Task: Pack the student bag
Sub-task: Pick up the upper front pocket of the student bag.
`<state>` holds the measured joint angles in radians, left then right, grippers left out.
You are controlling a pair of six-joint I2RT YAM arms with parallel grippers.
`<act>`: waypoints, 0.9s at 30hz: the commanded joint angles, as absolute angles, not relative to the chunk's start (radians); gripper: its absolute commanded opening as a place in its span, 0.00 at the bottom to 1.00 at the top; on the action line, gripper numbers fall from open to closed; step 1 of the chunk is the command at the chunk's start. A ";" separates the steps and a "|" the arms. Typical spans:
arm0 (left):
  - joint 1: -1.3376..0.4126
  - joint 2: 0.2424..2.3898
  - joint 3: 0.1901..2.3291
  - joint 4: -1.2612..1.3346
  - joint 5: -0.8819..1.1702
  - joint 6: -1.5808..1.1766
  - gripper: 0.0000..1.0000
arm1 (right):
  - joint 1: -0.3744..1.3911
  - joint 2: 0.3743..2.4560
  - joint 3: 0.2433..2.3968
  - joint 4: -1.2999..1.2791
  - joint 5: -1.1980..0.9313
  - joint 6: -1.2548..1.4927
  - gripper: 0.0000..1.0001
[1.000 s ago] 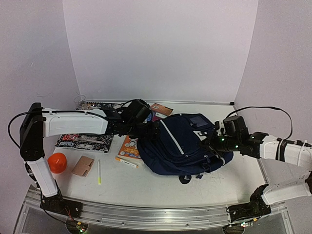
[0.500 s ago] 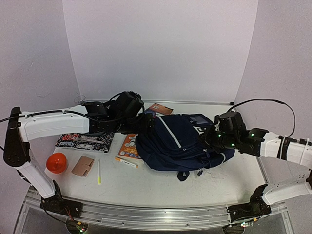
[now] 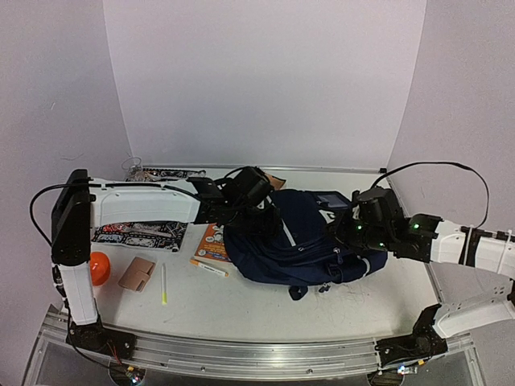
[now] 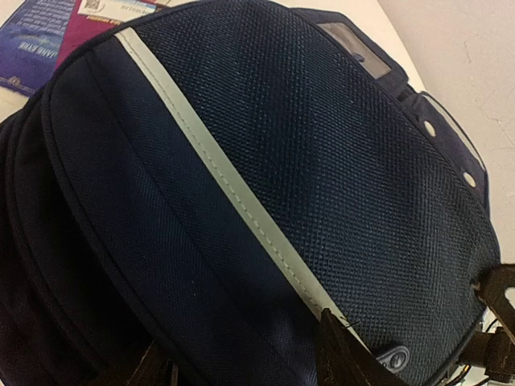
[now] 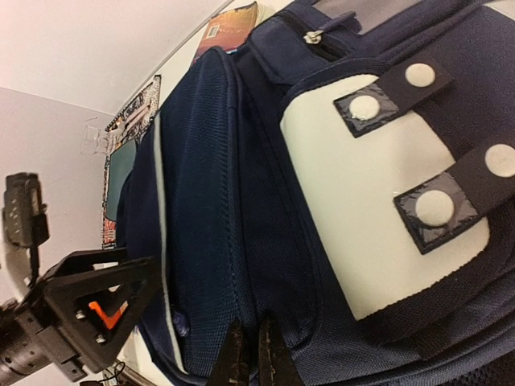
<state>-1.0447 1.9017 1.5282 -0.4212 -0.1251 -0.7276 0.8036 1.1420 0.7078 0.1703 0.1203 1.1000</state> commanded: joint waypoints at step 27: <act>-1.135 1.632 1.299 -0.365 -0.408 -0.826 0.79 | 0.901 1.349 0.896 0.456 0.097 1.034 0.00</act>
